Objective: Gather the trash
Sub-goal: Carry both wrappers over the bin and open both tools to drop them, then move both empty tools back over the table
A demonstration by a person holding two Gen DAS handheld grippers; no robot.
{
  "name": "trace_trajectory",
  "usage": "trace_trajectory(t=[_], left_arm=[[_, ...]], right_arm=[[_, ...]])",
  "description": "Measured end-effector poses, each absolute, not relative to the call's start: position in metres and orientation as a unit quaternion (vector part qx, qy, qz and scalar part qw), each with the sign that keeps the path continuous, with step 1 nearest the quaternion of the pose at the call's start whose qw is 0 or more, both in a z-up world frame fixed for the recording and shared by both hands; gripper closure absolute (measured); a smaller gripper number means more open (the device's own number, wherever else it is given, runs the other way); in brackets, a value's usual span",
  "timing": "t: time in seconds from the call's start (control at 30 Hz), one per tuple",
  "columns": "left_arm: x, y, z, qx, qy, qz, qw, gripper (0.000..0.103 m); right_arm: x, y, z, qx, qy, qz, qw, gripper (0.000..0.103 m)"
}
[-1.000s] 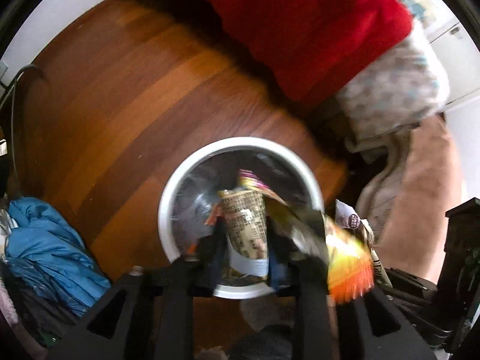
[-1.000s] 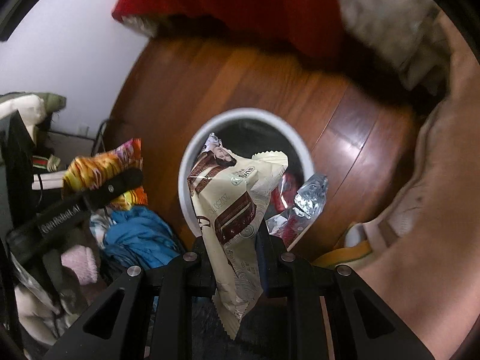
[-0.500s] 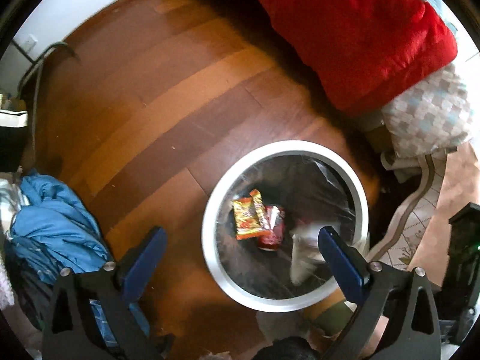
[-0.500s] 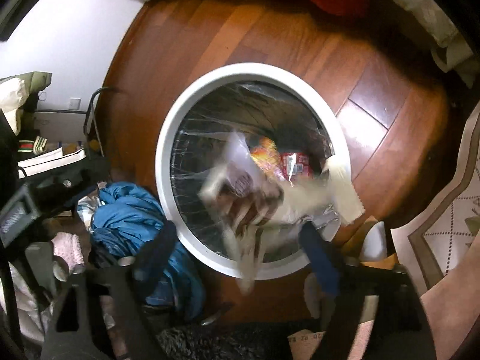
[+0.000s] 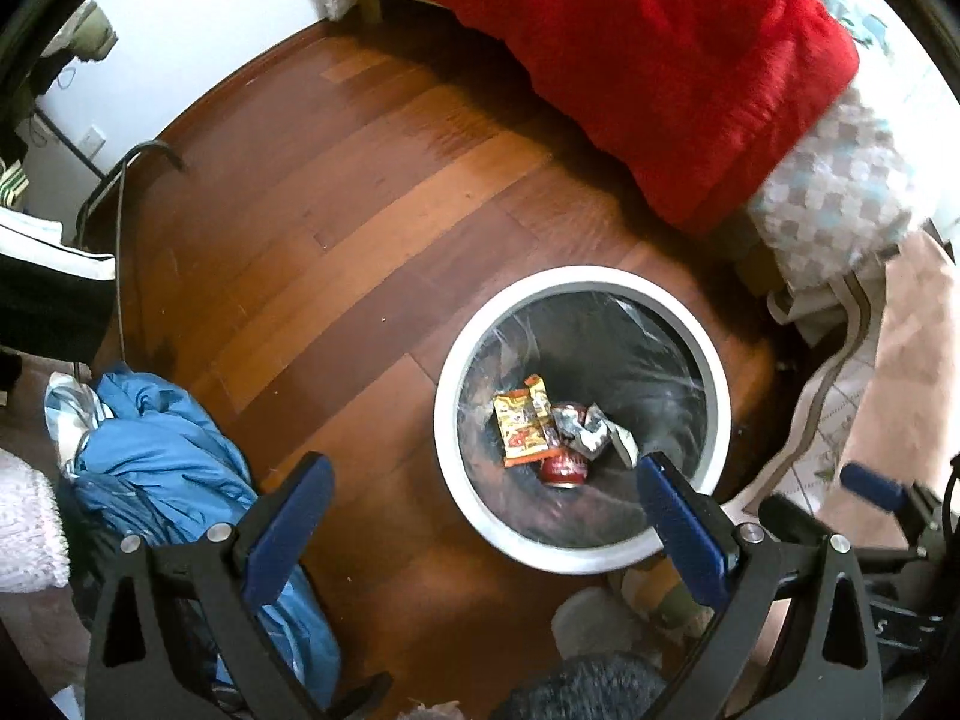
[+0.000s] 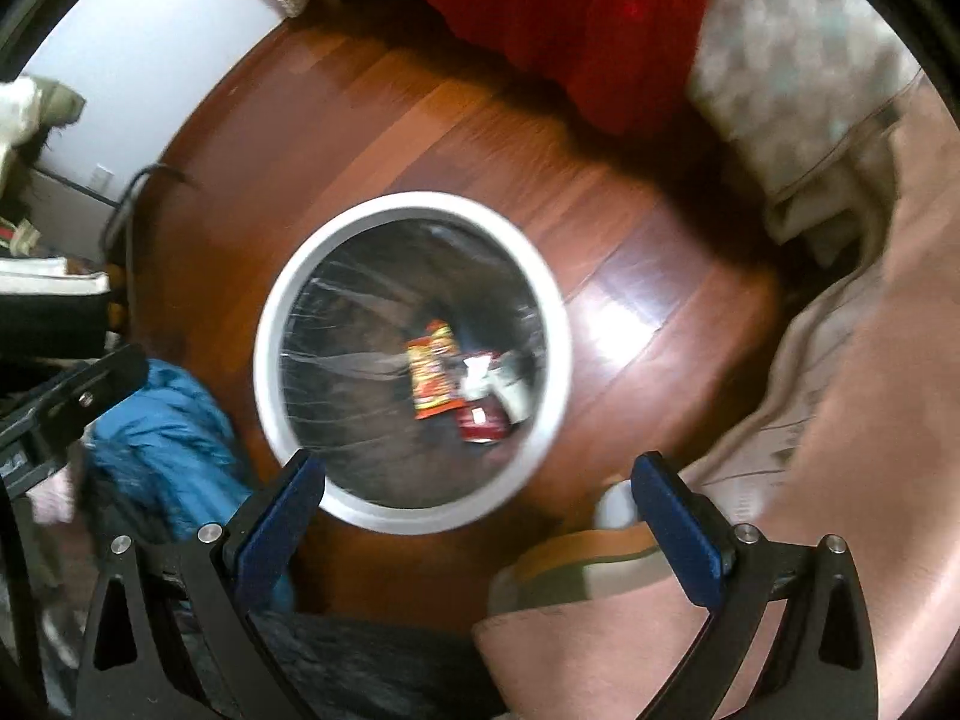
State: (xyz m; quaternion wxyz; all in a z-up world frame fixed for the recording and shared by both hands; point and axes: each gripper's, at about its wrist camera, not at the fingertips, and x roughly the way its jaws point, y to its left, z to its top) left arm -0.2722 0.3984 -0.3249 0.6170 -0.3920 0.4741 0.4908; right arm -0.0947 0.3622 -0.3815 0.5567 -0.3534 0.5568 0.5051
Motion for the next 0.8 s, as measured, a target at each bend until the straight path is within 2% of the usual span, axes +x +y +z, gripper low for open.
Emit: trace_trajectory(t=[0.47, 0.8], left_arm=[[-0.281, 0.359, -0.272, -0.378, 0.455, 0.491, 0.639, 0.000], [-0.281, 0.326, -0.201, -0.354, 0.416, 0.493, 0.677, 0.000]], right_arm=[[-0.093, 0.329, -0.323, -0.341, 0.535, 0.508, 0.582, 0.000], [-0.091, 0.294, -0.233, -0.290, 0.504, 0.545, 0.604, 0.000]])
